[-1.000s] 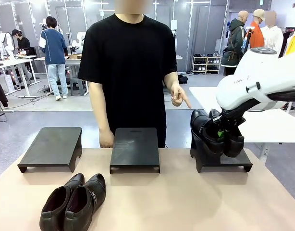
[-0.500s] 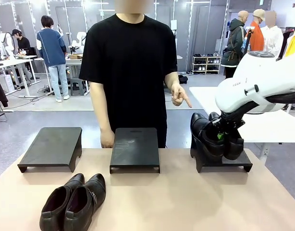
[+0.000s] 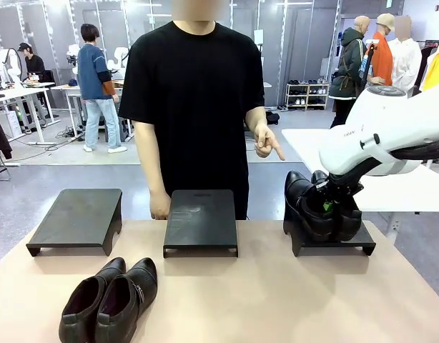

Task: Place the shoes on the stand as instructed by the person.
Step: Pick up one pair of Shoes and place it on the Shoes Stand indicated by the person.

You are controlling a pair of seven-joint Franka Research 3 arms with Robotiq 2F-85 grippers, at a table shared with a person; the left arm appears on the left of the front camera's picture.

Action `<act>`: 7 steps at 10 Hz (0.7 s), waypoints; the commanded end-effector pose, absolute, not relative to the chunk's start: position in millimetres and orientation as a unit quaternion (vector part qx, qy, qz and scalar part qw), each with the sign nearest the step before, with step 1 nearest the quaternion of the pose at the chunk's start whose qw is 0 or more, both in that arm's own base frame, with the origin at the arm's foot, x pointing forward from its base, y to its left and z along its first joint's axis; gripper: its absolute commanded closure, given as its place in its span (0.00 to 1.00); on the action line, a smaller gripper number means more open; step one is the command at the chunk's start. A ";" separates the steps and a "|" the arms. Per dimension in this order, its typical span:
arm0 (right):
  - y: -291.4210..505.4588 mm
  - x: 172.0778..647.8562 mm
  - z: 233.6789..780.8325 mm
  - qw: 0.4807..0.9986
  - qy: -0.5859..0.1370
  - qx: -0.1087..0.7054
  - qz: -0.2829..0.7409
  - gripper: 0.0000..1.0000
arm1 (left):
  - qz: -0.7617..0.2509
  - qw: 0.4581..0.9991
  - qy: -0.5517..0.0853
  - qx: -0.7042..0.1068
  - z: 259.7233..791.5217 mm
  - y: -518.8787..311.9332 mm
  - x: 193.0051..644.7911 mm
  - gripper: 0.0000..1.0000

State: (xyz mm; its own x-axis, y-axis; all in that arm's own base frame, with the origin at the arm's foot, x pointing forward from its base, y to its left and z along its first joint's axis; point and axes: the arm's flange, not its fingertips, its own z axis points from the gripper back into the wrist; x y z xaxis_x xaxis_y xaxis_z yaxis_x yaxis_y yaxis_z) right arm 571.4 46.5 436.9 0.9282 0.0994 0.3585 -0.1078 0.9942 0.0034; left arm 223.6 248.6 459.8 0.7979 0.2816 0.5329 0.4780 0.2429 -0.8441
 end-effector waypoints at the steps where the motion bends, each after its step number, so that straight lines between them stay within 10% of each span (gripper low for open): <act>1: 40.2 587.0 439.7 0.976 -0.212 0.007 0.057 0.93 | -0.074 0.719 -0.315 -0.615 461.1 249.7 222.7 0.00; 7: 31.9 602.0 427.4 0.973 -0.225 0.022 0.038 0.93 | -0.074 0.719 -0.315 -0.615 461.1 249.7 222.7 0.00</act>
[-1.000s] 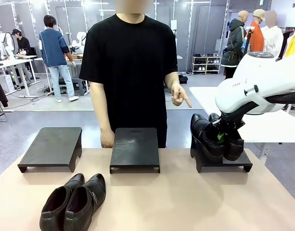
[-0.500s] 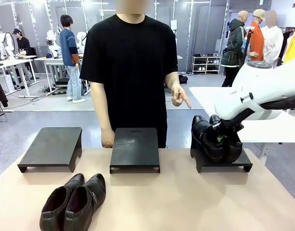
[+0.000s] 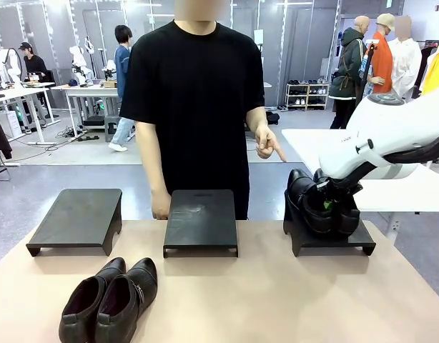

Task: Place the shoes on the stand as instructed by the person.
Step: Pick up one pair of Shoes and place it on the Shoes Stand indicated by the person.

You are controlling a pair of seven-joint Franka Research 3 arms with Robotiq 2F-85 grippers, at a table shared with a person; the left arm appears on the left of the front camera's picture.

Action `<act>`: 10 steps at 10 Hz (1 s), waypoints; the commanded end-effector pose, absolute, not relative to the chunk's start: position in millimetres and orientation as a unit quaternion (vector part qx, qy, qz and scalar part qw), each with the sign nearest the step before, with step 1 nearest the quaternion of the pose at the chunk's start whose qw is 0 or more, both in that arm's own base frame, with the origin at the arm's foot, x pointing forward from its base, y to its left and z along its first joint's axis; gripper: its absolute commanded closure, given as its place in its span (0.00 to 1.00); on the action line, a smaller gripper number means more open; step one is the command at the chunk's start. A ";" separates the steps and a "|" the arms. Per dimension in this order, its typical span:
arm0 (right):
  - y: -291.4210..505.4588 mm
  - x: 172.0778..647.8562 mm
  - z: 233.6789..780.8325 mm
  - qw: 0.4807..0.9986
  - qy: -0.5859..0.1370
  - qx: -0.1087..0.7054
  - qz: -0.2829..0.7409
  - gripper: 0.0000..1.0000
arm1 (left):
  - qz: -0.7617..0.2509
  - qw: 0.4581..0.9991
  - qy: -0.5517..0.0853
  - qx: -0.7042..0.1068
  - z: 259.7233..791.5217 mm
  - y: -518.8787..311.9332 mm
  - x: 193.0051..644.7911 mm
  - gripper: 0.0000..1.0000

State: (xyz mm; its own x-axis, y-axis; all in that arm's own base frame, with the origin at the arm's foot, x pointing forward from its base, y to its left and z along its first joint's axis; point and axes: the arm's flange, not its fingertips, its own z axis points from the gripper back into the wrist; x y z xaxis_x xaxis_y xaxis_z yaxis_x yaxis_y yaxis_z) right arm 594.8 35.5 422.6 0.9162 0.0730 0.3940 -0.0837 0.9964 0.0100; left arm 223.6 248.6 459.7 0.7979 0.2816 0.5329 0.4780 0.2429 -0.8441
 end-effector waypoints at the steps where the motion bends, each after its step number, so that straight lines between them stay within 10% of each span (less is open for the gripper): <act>1: 31.2 604.3 425.5 0.973 -0.229 0.024 0.038 0.93 | -0.074 0.719 -0.315 -0.615 461.1 249.7 222.7 0.00; 5: 30.2 607.3 416.9 0.972 -0.229 0.032 0.026 0.93 | -0.074 0.719 -0.315 -0.615 461.1 249.7 222.7 0.00; 8: 30.0 606.2 418.3 0.972 -0.232 0.035 0.023 0.26 | -0.074 0.719 -0.315 -0.615 461.1 249.7 222.7 0.00; 10: 30.3 604.6 420.9 0.972 -0.232 0.032 0.021 0.00 | -0.074 0.719 -0.315 -0.615 461.1 249.7 222.7 0.00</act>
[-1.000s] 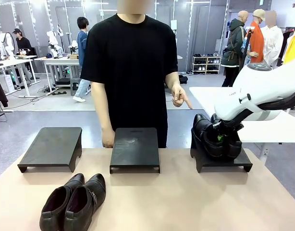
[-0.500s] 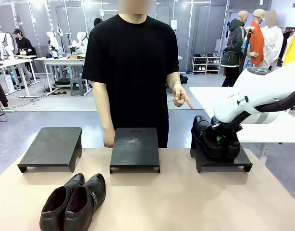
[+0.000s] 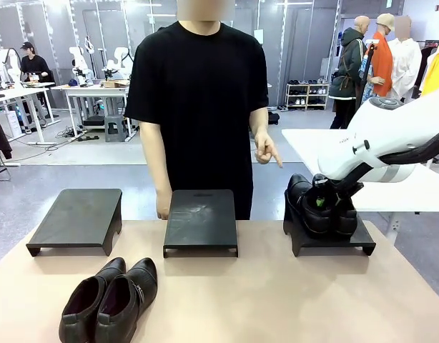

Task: Place the shoes on the stand as instructed by the person.
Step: Pick up one pair of Shoes and place it on the Shoes Stand indicated by the person, then pick up another pair of Shoes and place it on the Shoes Stand indicated by the person.

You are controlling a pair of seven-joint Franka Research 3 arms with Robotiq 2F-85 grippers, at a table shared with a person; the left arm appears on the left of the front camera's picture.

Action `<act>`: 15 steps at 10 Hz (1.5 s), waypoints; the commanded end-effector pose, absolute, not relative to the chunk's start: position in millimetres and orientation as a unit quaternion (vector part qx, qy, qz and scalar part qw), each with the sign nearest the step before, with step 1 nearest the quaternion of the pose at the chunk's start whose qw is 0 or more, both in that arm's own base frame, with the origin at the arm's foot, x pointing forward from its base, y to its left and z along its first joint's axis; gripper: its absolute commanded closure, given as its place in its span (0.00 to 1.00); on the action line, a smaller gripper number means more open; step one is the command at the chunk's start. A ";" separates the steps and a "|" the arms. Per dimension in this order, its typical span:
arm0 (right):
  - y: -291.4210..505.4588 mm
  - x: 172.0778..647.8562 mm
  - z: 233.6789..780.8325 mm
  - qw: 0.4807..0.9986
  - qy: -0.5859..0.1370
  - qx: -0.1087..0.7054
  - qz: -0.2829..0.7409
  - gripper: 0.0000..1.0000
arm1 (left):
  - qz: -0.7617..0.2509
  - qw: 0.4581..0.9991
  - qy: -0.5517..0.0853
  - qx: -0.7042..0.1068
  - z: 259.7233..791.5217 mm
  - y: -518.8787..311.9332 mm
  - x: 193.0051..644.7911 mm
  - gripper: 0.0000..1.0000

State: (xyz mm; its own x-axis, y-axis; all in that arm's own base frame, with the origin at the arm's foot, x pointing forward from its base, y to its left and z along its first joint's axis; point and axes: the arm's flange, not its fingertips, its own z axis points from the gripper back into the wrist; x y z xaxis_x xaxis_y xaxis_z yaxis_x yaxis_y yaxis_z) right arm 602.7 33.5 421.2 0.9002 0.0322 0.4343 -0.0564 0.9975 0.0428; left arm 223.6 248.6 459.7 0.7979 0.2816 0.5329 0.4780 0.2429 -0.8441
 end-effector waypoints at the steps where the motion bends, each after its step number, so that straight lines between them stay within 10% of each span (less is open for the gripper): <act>1: 29.9 604.9 422.4 0.972 -0.233 0.033 0.020 0.00 | -0.074 0.719 -0.315 -0.615 461.1 249.7 222.7 0.00; 15: 33.3 603.3 422.9 0.974 -0.225 0.027 0.022 0.05 | -0.074 0.719 -0.315 -0.615 461.1 249.7 222.7 0.00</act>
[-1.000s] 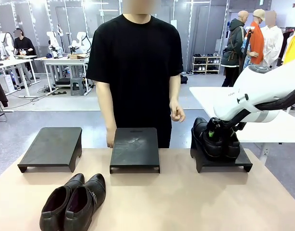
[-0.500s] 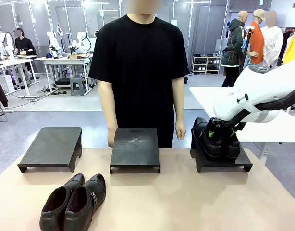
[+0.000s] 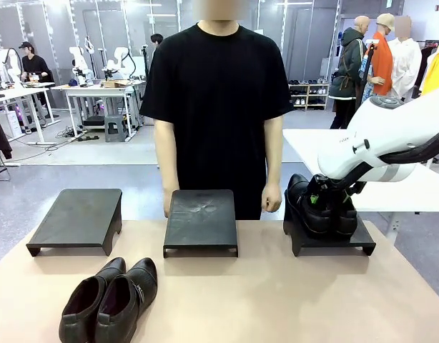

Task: Place the shoes on the stand as instructed by the person.
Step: Pick up another pair of Shoes and place it on the Shoes Stand indicated by the person.

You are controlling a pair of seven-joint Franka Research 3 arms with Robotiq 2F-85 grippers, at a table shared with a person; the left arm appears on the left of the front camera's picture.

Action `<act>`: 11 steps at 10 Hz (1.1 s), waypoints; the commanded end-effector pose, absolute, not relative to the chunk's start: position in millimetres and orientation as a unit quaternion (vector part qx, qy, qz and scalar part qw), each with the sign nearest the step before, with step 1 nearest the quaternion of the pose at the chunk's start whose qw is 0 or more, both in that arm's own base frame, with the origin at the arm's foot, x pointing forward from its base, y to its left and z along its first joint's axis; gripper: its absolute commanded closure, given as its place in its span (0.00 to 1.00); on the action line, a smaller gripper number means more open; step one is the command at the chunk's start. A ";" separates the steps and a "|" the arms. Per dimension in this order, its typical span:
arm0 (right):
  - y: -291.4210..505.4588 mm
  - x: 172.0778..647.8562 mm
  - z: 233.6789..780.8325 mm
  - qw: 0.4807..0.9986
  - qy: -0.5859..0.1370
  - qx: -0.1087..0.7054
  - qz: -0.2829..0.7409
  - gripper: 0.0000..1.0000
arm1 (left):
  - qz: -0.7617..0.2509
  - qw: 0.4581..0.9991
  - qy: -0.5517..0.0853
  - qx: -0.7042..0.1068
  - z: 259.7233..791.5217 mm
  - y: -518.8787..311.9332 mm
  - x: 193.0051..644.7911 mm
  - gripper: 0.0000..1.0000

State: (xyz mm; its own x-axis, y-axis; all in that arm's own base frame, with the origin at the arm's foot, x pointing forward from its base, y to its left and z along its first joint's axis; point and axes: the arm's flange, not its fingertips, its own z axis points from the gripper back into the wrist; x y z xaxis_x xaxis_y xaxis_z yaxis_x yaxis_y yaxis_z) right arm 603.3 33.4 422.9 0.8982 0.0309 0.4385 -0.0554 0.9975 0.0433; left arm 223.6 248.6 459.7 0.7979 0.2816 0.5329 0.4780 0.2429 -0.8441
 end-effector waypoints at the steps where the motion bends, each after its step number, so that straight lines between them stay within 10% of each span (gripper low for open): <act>1: 33.3 603.3 422.9 0.974 -0.225 0.027 0.022 0.05 | -0.074 0.719 -0.315 -0.615 461.1 249.7 222.7 0.00; 11: -94.8 342.5 492.4 0.875 -0.148 0.446 0.113 0.04 | -0.074 0.719 -0.315 -0.615 461.1 249.7 222.7 0.00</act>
